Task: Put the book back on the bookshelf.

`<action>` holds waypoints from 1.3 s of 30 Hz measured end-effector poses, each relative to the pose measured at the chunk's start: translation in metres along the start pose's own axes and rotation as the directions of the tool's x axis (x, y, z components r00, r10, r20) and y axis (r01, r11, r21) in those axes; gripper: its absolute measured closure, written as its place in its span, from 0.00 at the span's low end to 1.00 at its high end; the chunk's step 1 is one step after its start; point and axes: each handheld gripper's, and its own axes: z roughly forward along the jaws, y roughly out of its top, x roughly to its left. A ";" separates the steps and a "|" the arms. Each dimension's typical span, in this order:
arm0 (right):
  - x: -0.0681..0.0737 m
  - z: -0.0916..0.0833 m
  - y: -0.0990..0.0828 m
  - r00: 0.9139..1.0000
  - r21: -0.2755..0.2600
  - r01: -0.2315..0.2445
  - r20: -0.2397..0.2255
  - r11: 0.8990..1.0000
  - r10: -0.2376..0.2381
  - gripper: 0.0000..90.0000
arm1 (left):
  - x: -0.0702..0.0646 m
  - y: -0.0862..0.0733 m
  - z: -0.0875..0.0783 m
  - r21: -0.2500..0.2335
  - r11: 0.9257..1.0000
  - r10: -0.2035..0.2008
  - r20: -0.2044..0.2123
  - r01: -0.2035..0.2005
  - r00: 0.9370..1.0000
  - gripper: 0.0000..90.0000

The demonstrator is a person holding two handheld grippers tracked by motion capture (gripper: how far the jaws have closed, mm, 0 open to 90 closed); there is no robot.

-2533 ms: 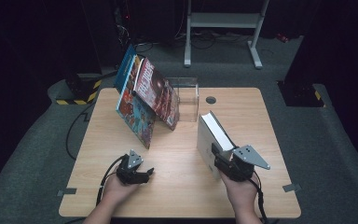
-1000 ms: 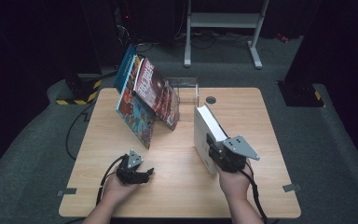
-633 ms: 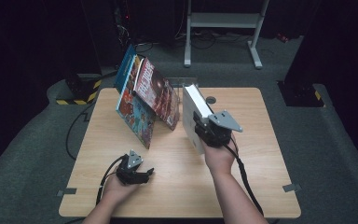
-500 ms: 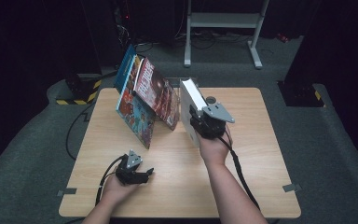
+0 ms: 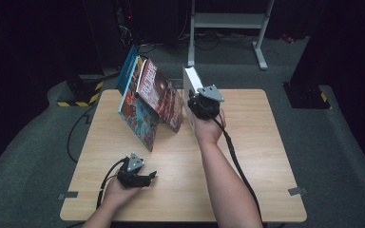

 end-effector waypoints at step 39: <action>0.003 0.057 -0.028 0.999 -0.002 -0.013 0.046 1.000 0.014 0.58 | 0.001 -0.001 -0.002 -0.001 1.000 -0.010 0.021 0.010 1.000 0.27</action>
